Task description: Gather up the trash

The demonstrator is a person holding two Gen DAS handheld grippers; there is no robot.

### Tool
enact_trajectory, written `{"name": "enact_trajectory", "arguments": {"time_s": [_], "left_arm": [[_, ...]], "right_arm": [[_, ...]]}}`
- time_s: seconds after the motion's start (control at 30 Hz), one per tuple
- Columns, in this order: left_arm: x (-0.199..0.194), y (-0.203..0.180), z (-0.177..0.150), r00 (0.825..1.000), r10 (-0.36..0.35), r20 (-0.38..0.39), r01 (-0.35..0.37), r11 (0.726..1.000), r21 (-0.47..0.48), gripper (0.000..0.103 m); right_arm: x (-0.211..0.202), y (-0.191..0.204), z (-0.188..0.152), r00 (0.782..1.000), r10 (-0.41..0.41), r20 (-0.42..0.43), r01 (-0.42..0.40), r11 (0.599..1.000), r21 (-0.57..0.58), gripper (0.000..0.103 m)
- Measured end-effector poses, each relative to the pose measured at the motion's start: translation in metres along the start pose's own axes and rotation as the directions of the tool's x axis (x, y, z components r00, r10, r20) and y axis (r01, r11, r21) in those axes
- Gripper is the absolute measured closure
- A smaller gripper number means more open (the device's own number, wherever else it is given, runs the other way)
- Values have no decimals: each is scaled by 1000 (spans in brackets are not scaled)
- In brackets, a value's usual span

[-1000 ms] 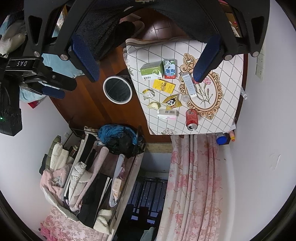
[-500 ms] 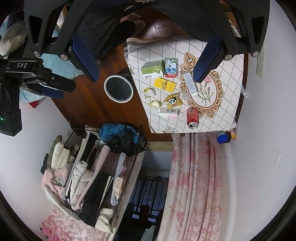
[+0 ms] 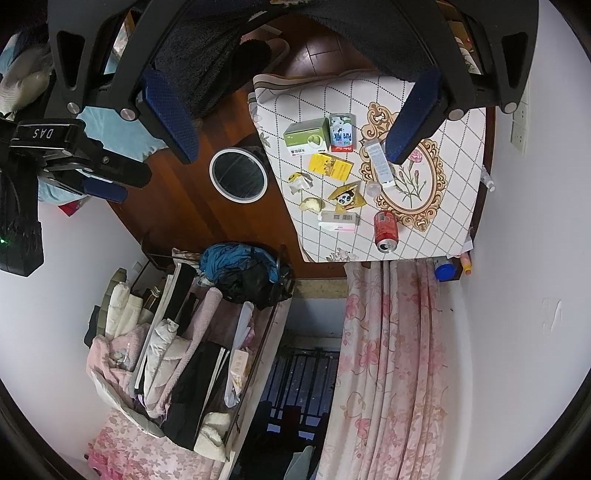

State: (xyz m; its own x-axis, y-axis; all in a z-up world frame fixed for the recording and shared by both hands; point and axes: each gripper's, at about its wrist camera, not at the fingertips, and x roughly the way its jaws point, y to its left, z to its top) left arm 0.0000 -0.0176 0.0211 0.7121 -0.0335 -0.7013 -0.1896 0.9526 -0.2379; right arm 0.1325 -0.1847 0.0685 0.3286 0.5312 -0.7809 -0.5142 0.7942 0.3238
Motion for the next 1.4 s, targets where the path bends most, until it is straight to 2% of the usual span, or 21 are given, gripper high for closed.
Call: {"name": "enact_trajectory", "arguments": {"time_s": [0.73, 0.83, 0.9, 1.03, 1.13, 1.23, 1.27, 1.3, 1.33, 1.4], "left_arm": [[-4, -2, 1, 1000, -2, 10, 2, 1000, 3, 0], [2, -1, 2, 999, 40, 13, -40, 999, -9, 0], [16, 6, 3, 992, 122, 11, -122, 992, -23, 0], [71, 32, 4, 955, 295, -37, -297, 954, -50, 0], [117, 56, -6, 925, 365, -108, -373, 925, -68, 0], [157, 81, -20, 891, 415, -183, -434, 897, -78, 0], [173, 90, -28, 874, 435, -215, -460, 884, -82, 0], [185, 97, -35, 861, 446, -243, -477, 875, -86, 0], [197, 104, -43, 851, 450, -270, -488, 868, -88, 0], [220, 116, -60, 819, 471, -329, -522, 849, -83, 0]], "right_arm": [[-1, -1, 2, 1000, -6, 13, 6, 1000, -4, 0], [4, -4, -1, 1000, -10, 14, 10, 1000, 22, 0], [19, -12, -1, 1000, -22, 5, 21, 998, 54, 0], [66, -28, -3, 998, -43, -53, 48, 993, 109, 0], [124, -46, -4, 990, -36, -140, 56, 988, 147, 0], [203, -62, -17, 958, -34, -286, 84, 983, 164, 0], [222, -65, -21, 946, -29, -322, 87, 982, 168, 0], [252, -68, -29, 928, -9, -372, 84, 979, 184, 0], [267, -68, -35, 921, -4, -389, 83, 979, 188, 0], [303, -68, -47, 901, -1, -433, 91, 978, 187, 0]]}}
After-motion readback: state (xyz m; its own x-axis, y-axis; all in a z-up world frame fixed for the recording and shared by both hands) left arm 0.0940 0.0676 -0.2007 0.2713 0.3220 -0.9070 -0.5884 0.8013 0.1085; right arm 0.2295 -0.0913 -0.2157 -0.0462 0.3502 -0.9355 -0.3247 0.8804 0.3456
